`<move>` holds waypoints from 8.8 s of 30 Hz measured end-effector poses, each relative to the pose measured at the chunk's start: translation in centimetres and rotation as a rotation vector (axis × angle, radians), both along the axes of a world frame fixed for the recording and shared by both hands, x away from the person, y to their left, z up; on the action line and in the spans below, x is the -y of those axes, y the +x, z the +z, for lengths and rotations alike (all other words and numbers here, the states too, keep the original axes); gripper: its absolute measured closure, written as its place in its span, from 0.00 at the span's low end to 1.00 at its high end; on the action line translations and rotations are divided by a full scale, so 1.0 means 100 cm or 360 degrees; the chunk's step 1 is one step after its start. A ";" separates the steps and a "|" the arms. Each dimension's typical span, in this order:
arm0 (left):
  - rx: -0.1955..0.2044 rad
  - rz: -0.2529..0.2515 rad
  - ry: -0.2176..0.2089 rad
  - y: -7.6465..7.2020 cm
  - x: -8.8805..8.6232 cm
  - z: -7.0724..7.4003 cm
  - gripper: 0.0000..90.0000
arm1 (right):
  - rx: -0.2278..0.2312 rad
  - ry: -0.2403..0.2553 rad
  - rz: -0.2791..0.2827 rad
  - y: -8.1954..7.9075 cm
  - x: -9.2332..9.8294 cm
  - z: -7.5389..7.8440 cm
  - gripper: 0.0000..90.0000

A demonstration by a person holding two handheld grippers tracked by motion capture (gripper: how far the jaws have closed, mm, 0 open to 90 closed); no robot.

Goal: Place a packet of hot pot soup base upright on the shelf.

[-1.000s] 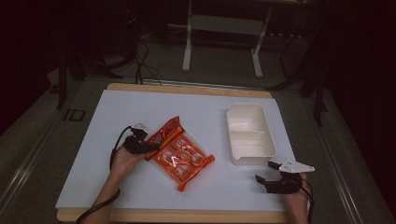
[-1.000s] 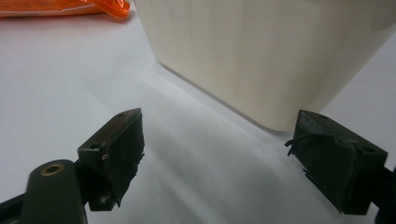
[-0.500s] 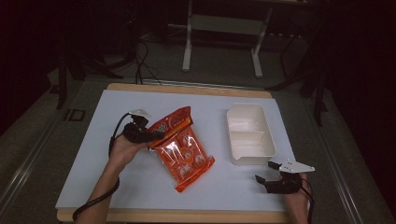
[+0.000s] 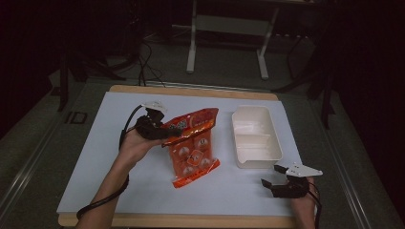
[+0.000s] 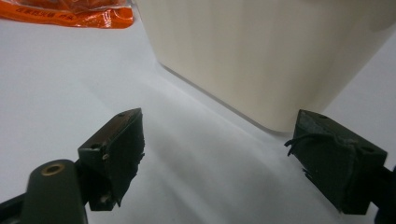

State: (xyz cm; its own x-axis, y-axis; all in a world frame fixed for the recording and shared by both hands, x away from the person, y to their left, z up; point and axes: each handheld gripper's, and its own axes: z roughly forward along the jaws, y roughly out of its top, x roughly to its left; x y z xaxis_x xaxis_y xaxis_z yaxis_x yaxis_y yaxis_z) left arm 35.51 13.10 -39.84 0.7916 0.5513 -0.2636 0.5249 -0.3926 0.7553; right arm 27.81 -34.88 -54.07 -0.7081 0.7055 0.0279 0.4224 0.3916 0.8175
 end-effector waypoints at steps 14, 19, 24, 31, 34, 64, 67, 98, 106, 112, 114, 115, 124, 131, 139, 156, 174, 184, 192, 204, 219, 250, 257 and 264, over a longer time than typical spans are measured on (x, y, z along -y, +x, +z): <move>0.0134 -0.0080 0.0000 -0.006 0.031 0.037 1.00 | 0.0013 0.0033 -0.0003 0.000 0.002 0.001 0.19; 0.0152 -0.0063 -0.0021 -0.003 0.031 0.046 1.00 | 0.0019 0.0046 -0.0001 -0.001 0.003 0.001 0.19; 0.0166 -0.0067 -0.0048 -0.001 0.035 0.053 1.00 | 0.0025 0.0059 -0.0001 -0.001 0.004 0.001 0.19; 0.0180 -0.0078 -0.0039 0.001 0.045 0.061 1.00 | 0.0017 0.0063 0.0006 -0.001 0.004 0.001 0.19; 0.0182 -0.0084 -0.0042 0.001 0.047 0.063 1.00 | 0.0020 0.0057 0.0007 -0.001 0.004 0.001 0.19; 0.0232 -0.0083 -0.0059 0.015 0.080 0.093 1.00 | 0.0021 0.0070 0.0010 -0.001 0.005 0.001 0.19; 0.0231 -0.0088 -0.0057 0.017 0.085 0.095 1.00 | 0.0019 0.0078 0.0008 -0.001 0.005 0.001 0.19; 0.0274 -0.0124 -0.0079 0.026 0.128 0.117 1.00 | 0.0038 0.0095 -0.0017 -0.002 0.012 0.002 0.19; 0.0280 -0.0120 -0.0088 0.027 0.136 0.122 1.00 | 0.0034 0.0100 -0.0020 -0.002 0.013 0.002 0.19; 0.0279 -0.0116 -0.0095 0.029 0.143 0.123 1.00 | 0.0031 0.0100 -0.0020 -0.002 0.013 0.002 0.19; 0.0283 -0.0116 -0.0091 0.029 0.146 0.123 1.00 | 0.0031 0.0101 -0.0020 -0.002 0.013 0.002 0.19; 0.0284 -0.0121 -0.0087 0.029 0.148 0.123 1.00 | 0.0031 0.0101 -0.0019 -0.002 0.013 0.002 0.19; 0.0307 -0.0114 -0.0067 0.028 0.163 0.124 1.00 | 0.0032 0.0100 -0.0018 -0.002 0.014 0.002 0.19; 0.0308 -0.0112 -0.0081 0.028 0.171 0.125 1.00 | 0.0033 0.0101 -0.0016 -0.002 0.014 0.002 0.19; 0.0297 -0.0099 -0.0076 0.032 0.177 0.121 1.00 | 0.0034 0.0101 -0.0016 -0.002 0.014 0.002 0.19; 0.0292 -0.0091 -0.0101 0.039 0.198 0.117 1.00 | 0.0036 0.0102 -0.0024 -0.003 0.015 0.002 0.19; 0.0303 -0.0163 -0.0131 0.041 0.224 0.107 1.00 | 0.0038 0.0112 -0.0027 -0.003 0.016 0.002 0.19; 0.0291 -0.0188 -0.0143 0.044 0.240 0.097 1.00 | 0.0041 0.0113 -0.0030 -0.004 0.016 0.002 0.19; 0.0308 -0.0195 -0.0141 0.044 0.251 0.087 1.00 | 0.0041 0.0117 -0.0033 -0.004 0.017 0.002 0.19; 0.0333 -0.0104 -0.0185 0.049 0.254 0.066 1.00 | 0.0045 0.0112 -0.0038 -0.005 0.018 0.002 0.19; 0.0462 0.0029 -0.0248 0.044 0.250 0.046 1.00 | 0.0047 0.0086 -0.0033 -0.005 0.017 0.002 0.19; 0.0167 -0.0217 -0.0025 0.036 0.227 -0.007 0.75 | 0.0040 0.0076 -0.0037 -0.005 0.016 0.002 0.20; 0.0140 -0.0301 0.0155 0.029 0.223 -0.019 0.76 | 0.0038 0.0075 -0.0040 -0.005 0.016 0.002 0.20; 0.0113 -0.0305 0.0211 0.023 0.221 -0.023 0.78 | 0.0031 0.0076 -0.0043 -0.005 0.016 0.002 0.20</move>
State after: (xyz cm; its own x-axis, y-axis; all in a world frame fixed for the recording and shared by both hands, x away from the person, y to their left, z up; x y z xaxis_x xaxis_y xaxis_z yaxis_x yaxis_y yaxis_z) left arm 37.79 -9.00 -42.17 0.8991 0.4151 -0.1389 0.3785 -0.5779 0.7230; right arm 27.30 -36.47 -53.88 -0.6897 0.7225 0.0484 0.4160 0.3406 0.8432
